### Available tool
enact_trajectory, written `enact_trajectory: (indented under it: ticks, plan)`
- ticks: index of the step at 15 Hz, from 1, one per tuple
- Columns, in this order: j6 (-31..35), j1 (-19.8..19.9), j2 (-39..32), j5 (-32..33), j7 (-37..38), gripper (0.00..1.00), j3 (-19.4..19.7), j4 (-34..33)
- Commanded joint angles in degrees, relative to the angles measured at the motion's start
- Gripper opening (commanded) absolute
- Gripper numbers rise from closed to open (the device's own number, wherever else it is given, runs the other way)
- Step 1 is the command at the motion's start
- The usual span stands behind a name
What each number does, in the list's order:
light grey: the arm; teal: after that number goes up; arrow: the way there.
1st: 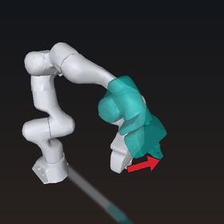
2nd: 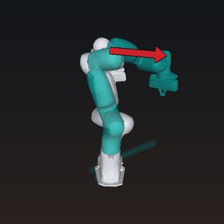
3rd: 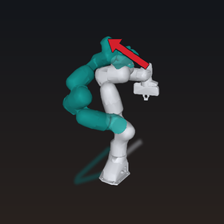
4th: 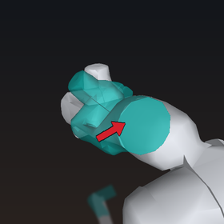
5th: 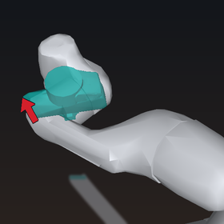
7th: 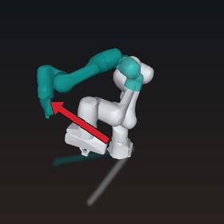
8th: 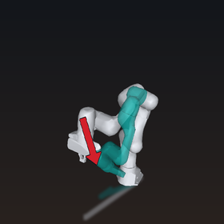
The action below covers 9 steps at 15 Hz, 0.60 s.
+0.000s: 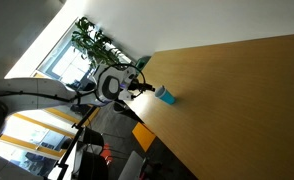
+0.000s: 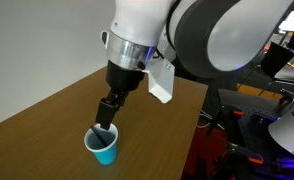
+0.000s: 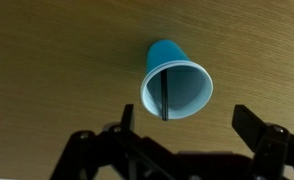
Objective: Remove the pen from the cup and put it on the table
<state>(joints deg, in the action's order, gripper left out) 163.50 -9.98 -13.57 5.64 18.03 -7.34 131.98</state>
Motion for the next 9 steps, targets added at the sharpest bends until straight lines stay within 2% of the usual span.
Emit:
enact_trajectory:
  ticks: [1, 7, 9]
  plan:
    - [0.1, -2.1, -1.2, 0.0, 0.0, 1.0, 2.1, -1.2]
    - [0.0, -3.7, -3.5, 0.6, 0.6, 1.0, 3.4, -3.4]
    - [2.5, -5.4, -3.5, 2.8, 3.9, 1.0, 5.6, -2.6]
